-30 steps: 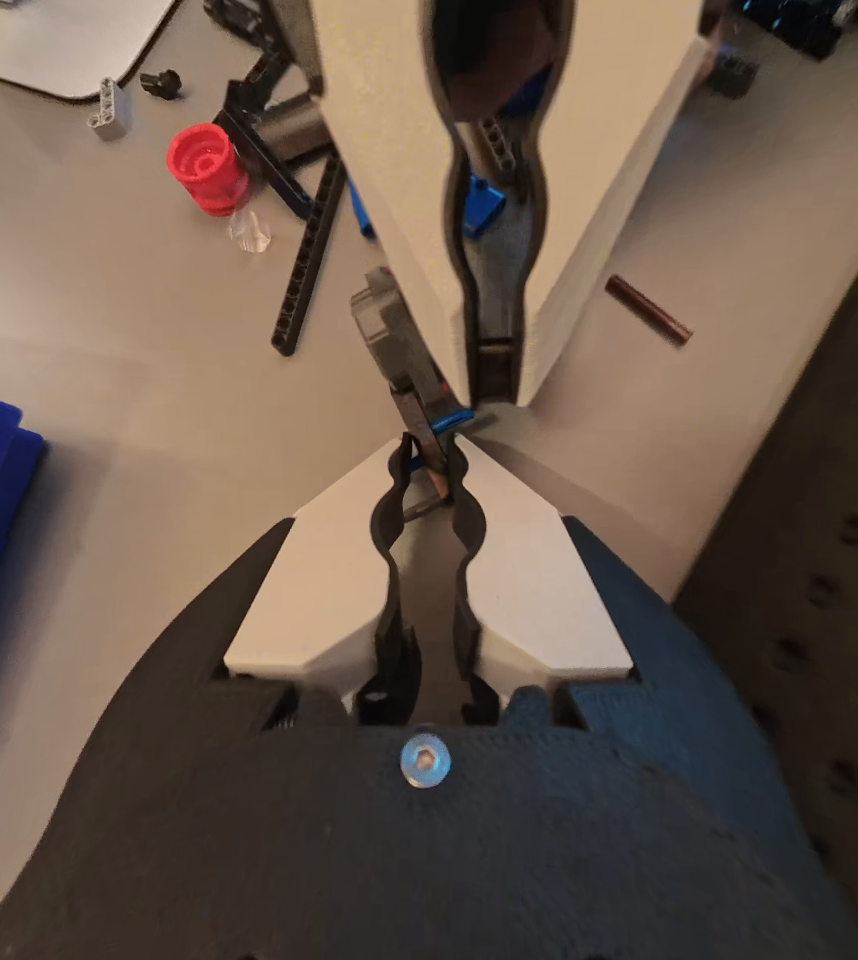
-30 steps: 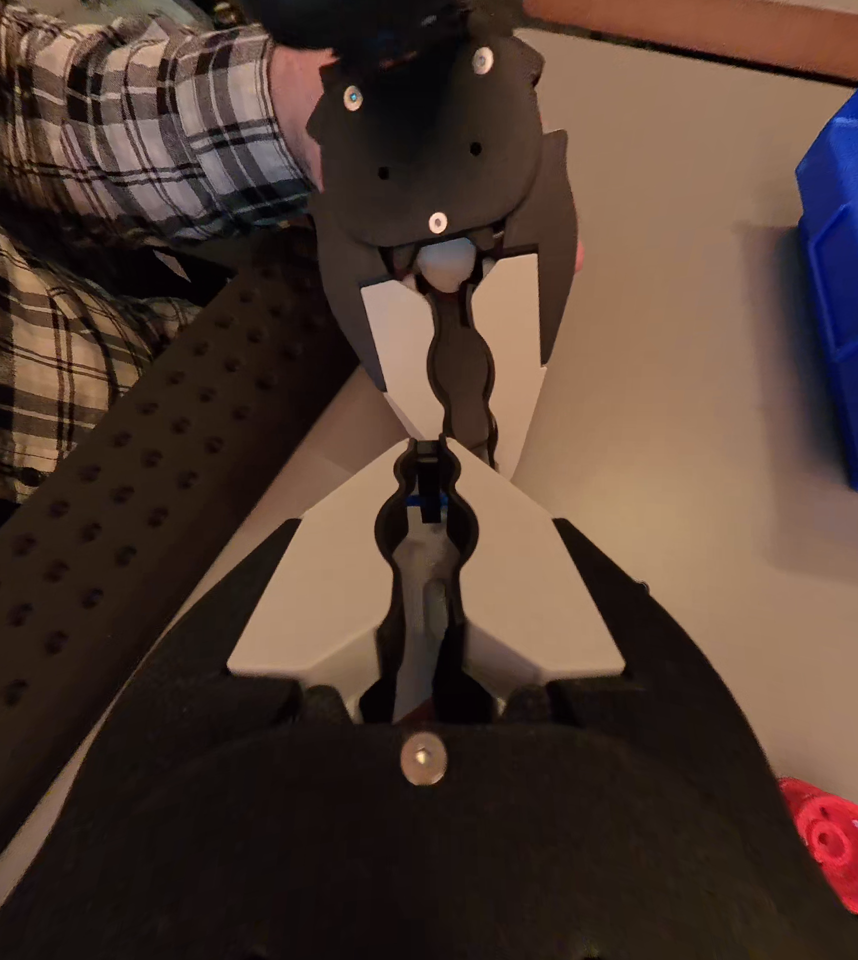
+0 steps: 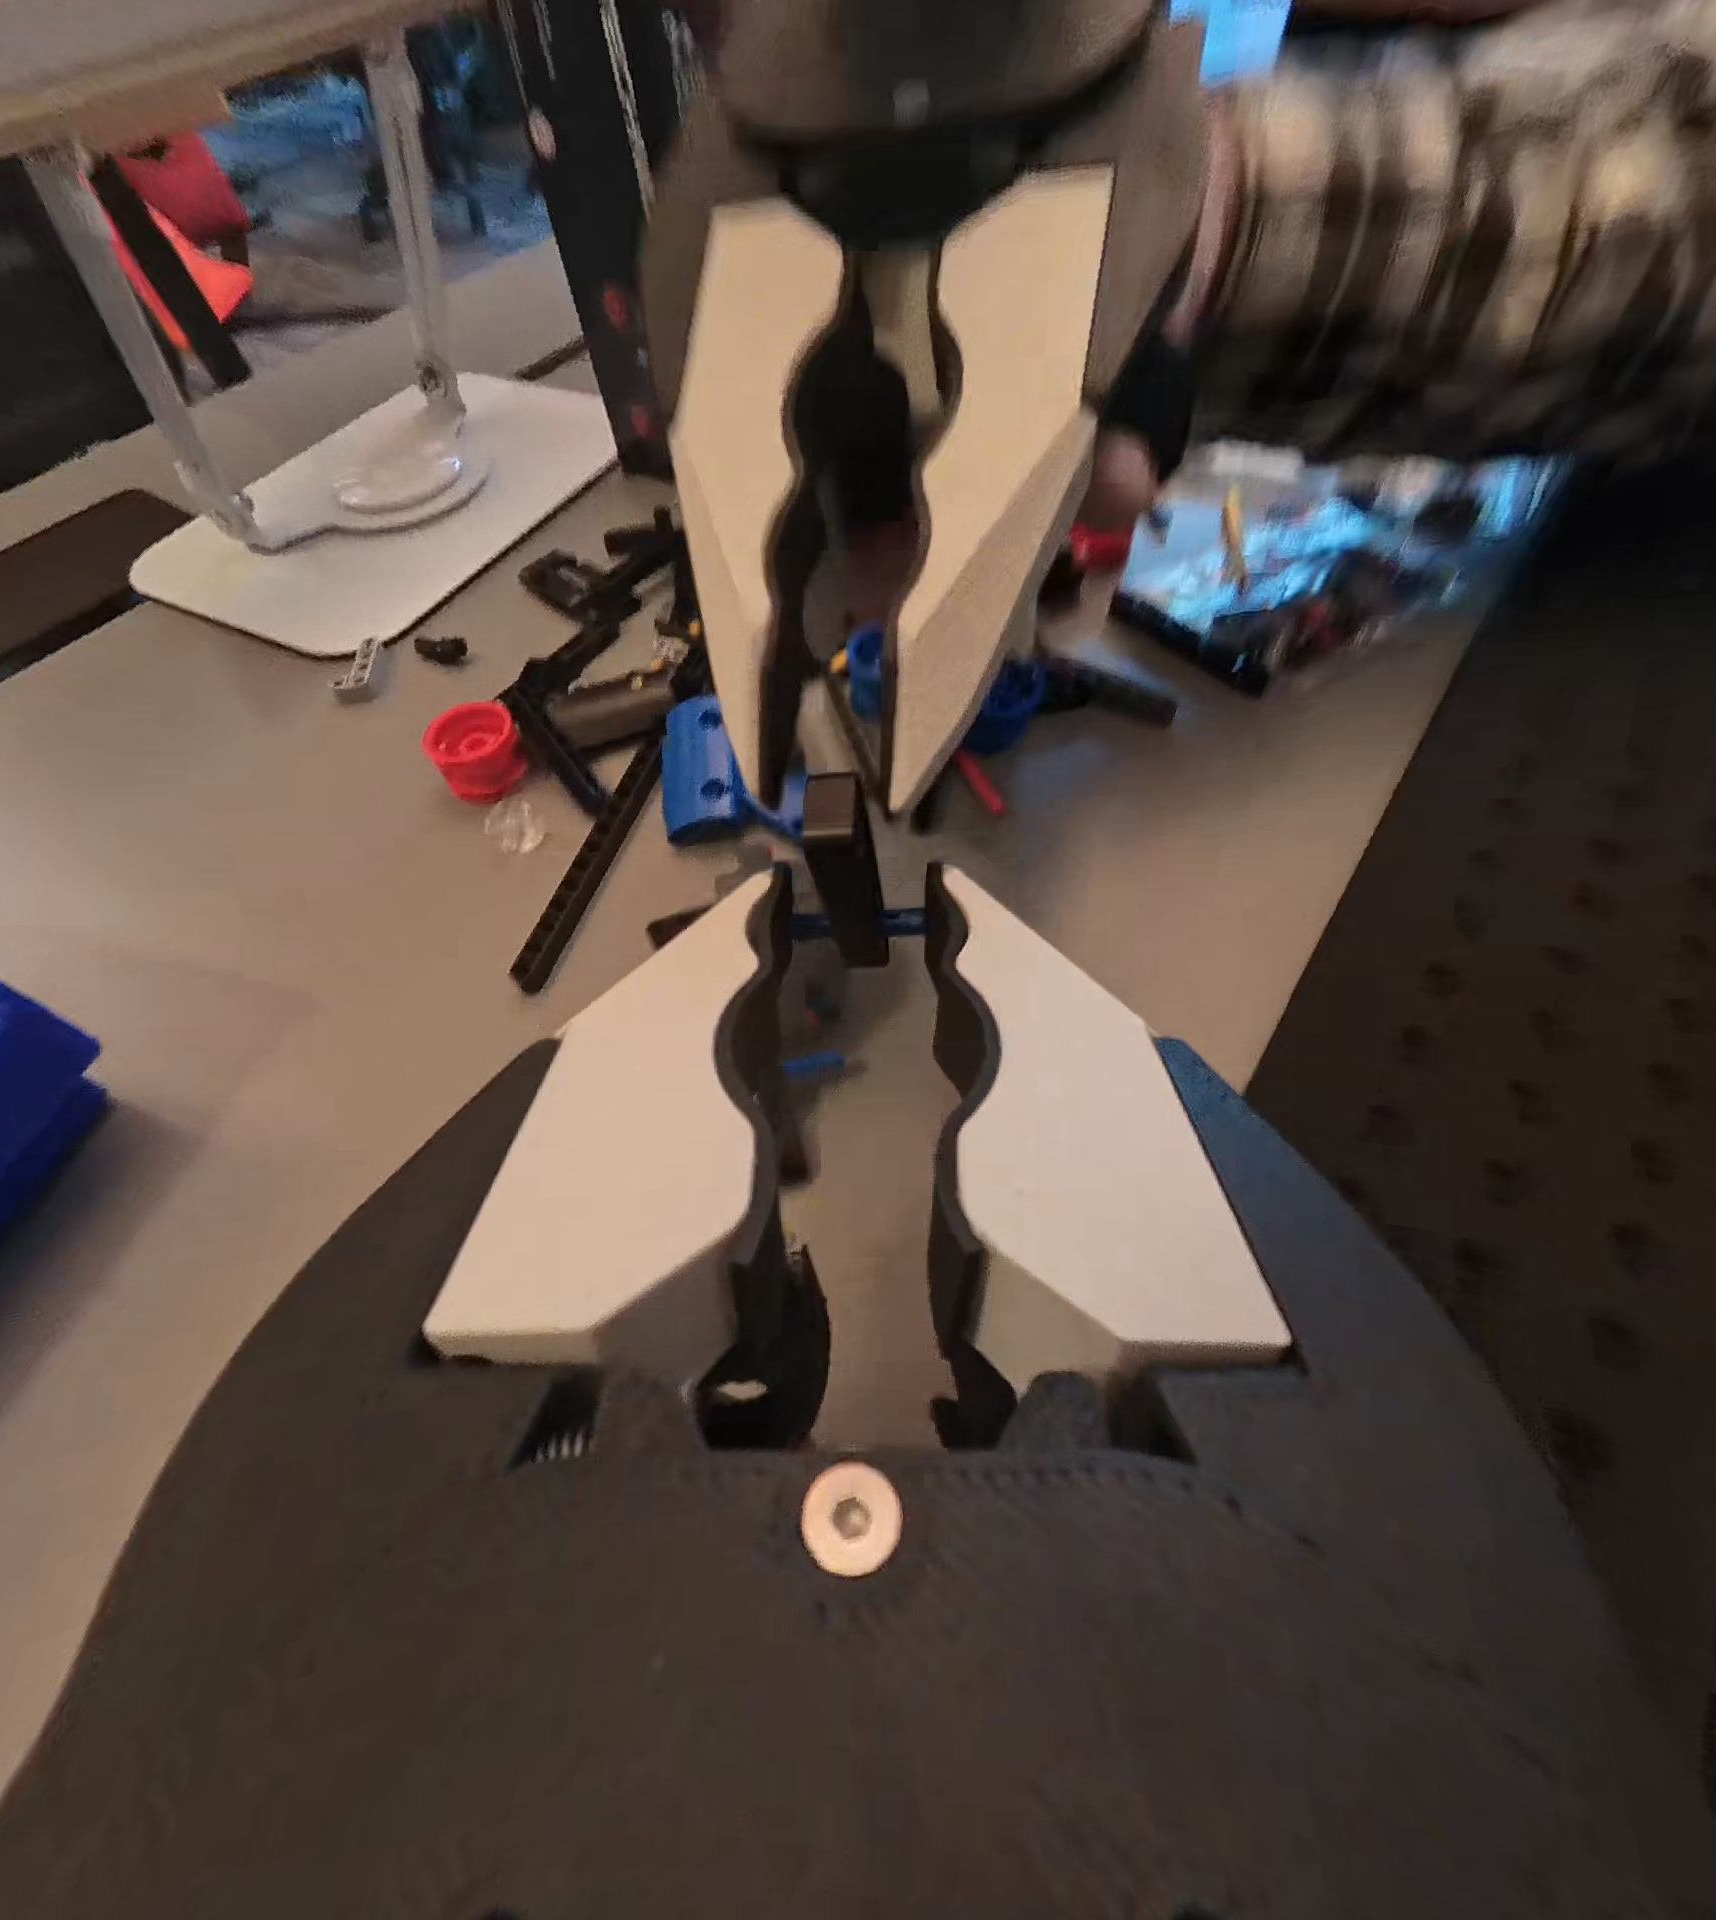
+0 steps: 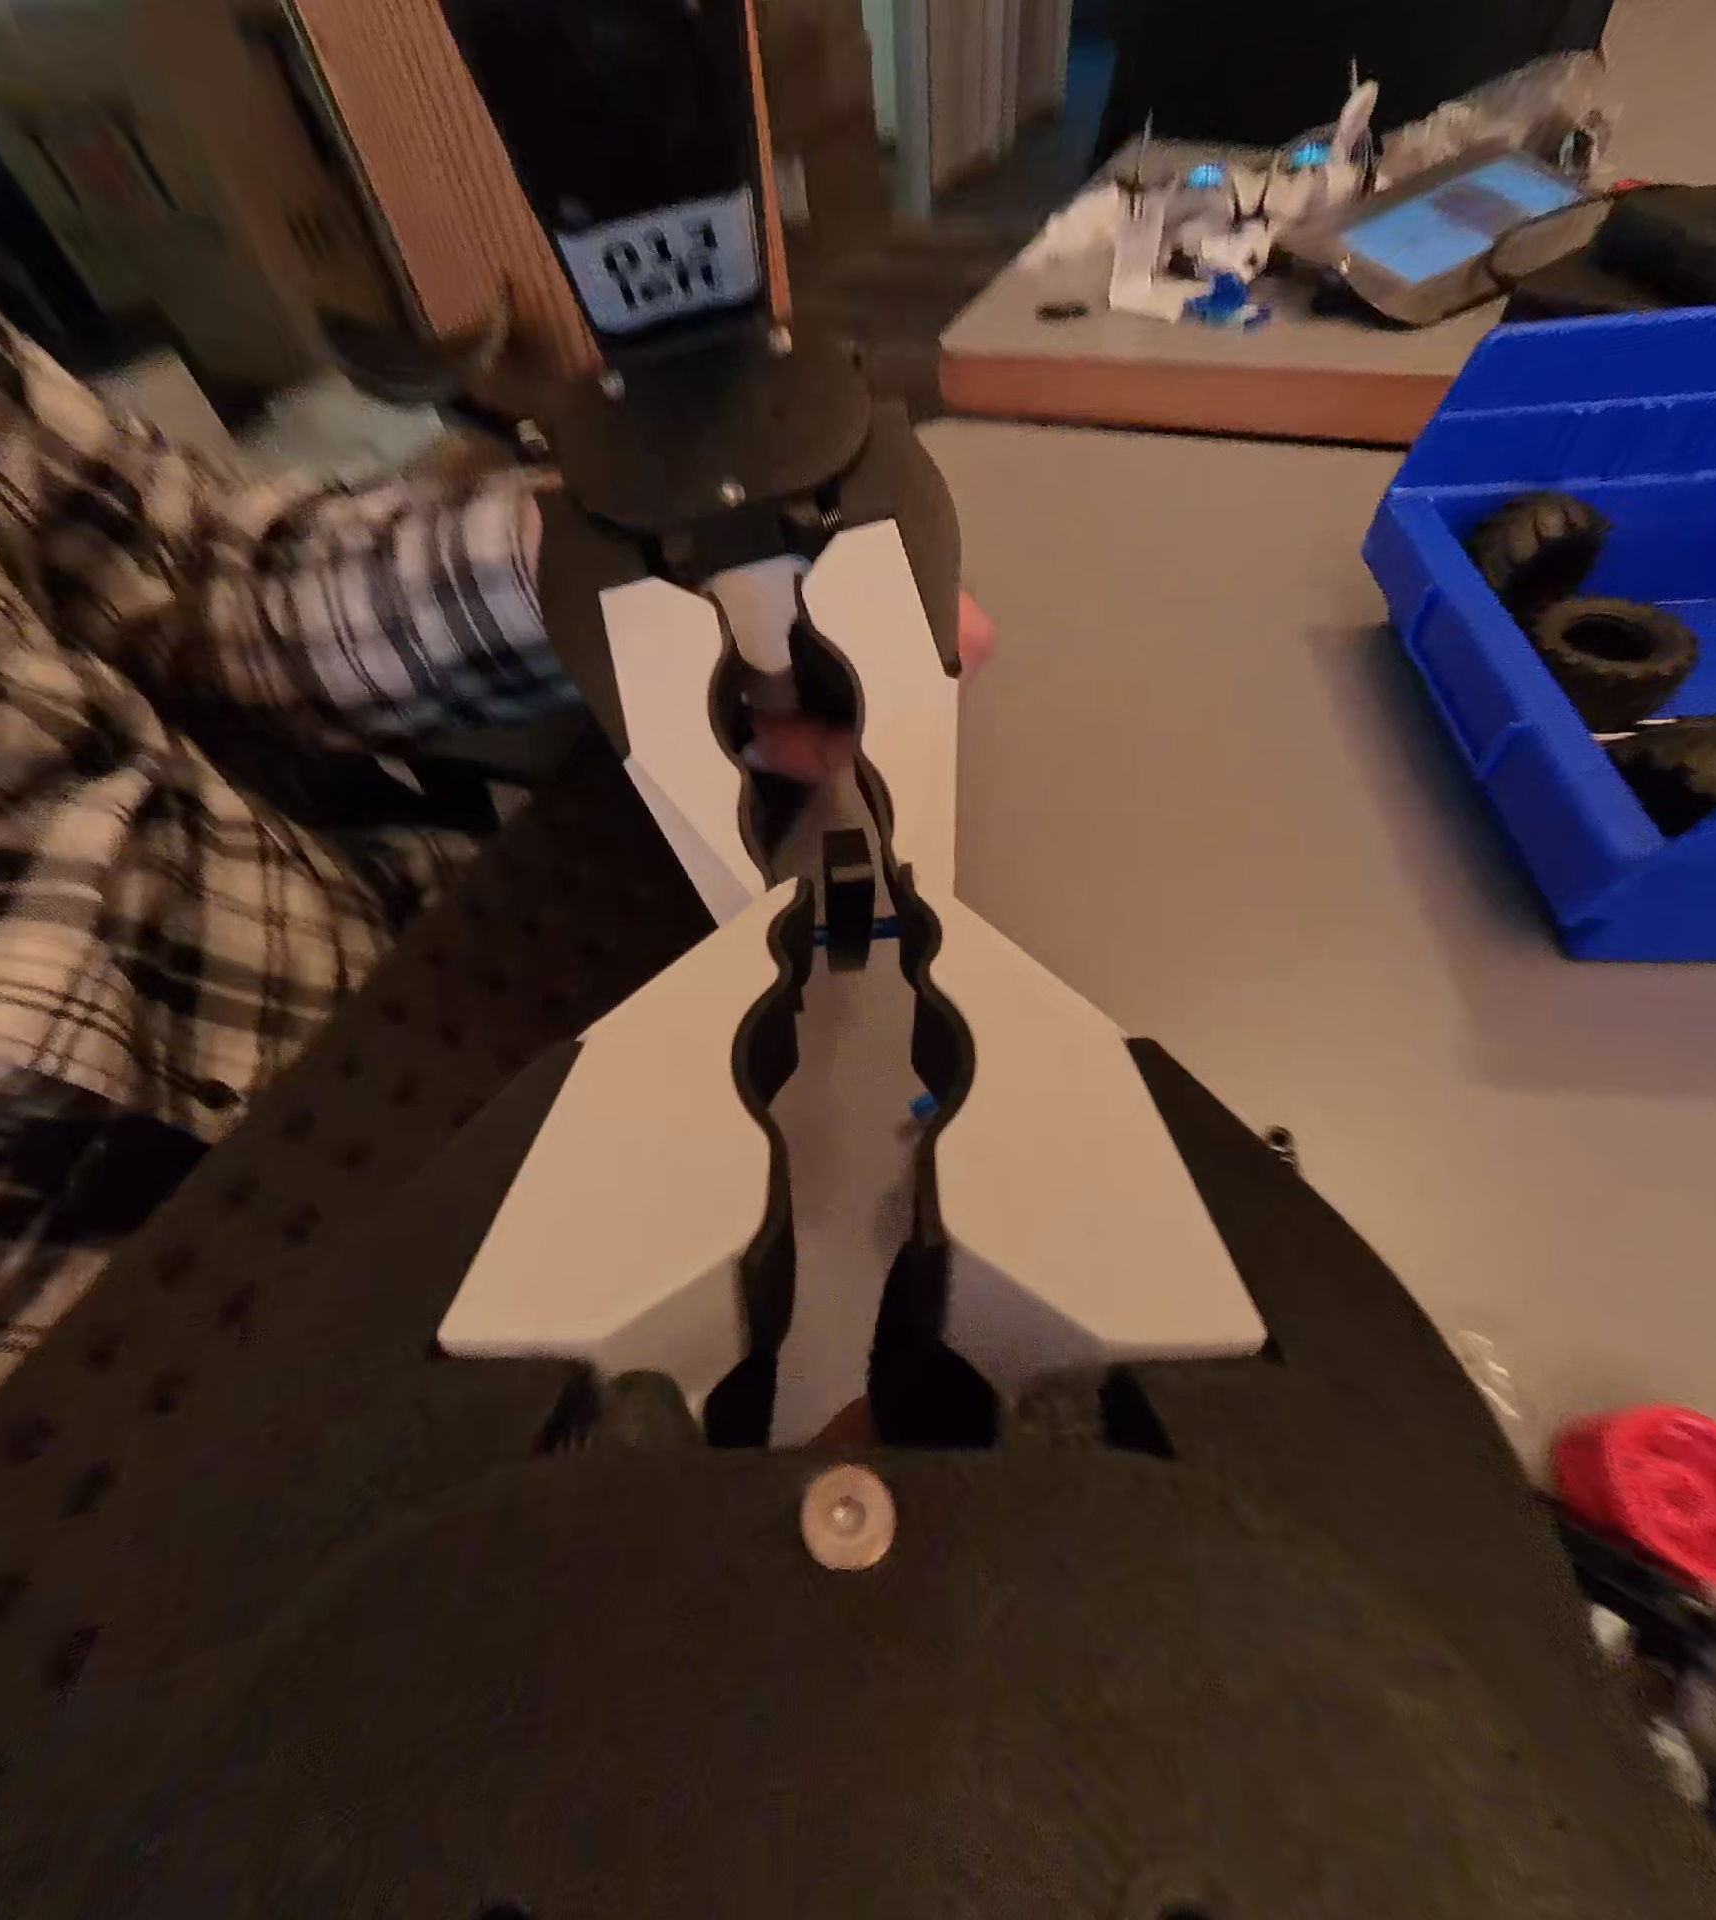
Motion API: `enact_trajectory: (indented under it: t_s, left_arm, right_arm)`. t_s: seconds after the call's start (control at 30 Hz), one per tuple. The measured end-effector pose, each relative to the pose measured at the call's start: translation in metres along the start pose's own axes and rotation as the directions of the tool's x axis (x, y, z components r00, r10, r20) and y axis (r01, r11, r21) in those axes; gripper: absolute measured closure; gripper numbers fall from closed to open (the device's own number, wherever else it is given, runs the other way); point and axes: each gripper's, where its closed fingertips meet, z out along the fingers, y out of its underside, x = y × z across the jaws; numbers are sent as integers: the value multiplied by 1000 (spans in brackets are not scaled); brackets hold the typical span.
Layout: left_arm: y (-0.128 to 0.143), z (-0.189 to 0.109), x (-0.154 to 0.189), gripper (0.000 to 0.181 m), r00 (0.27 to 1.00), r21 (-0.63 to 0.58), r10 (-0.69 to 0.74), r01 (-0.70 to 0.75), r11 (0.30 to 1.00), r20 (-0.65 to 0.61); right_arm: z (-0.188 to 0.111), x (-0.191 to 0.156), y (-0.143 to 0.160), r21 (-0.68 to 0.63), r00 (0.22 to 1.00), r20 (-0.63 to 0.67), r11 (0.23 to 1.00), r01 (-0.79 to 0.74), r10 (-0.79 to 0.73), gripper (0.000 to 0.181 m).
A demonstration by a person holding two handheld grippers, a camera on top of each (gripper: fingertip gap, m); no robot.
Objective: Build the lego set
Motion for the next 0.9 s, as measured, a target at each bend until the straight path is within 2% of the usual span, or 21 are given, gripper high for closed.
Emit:
enact_trajectory:
  t_s: [0.1,0.17,0.27,0.33,0.4,0.43,0.7,0.83,0.9]
  left_arm:
    - [18,3,-2,158,990,-179,131,-120,977,53]
    - [17,5,1,158,986,-203,160,-148,968,47]
    - [21,8,0,159,978,-252,199,-179,951,58]
    - [21,8,0,158,979,-239,190,-169,956,68]
    - [28,6,-6,126,985,-253,147,-119,960,93]
    - [38,4,-11,122,984,-286,143,-108,952,105]
    - [74,19,-18,123,988,-363,139,-104,926,70]
    - [73,23,-17,127,989,-350,133,-105,931,58]
    - [72,25,-16,132,990,-335,130,-104,937,56]
  right_arm:
    - [2,-1,4,-164,989,-44,978,129,-138,159]
    - [7,-1,15,-299,974,-37,932,203,-223,158]
    - [13,1,23,-381,959,-30,890,248,-280,168]
    - [12,1,22,-390,956,-21,883,261,-292,174]
    - [9,3,26,-401,952,-25,875,270,-305,175]
    - [8,3,30,-417,947,-20,864,283,-321,175]
    - [18,-4,65,-521,856,33,722,455,-516,176]
    - [22,-8,67,-495,818,39,700,515,-574,176]
    - [22,-5,70,-511,787,34,666,543,-616,176]
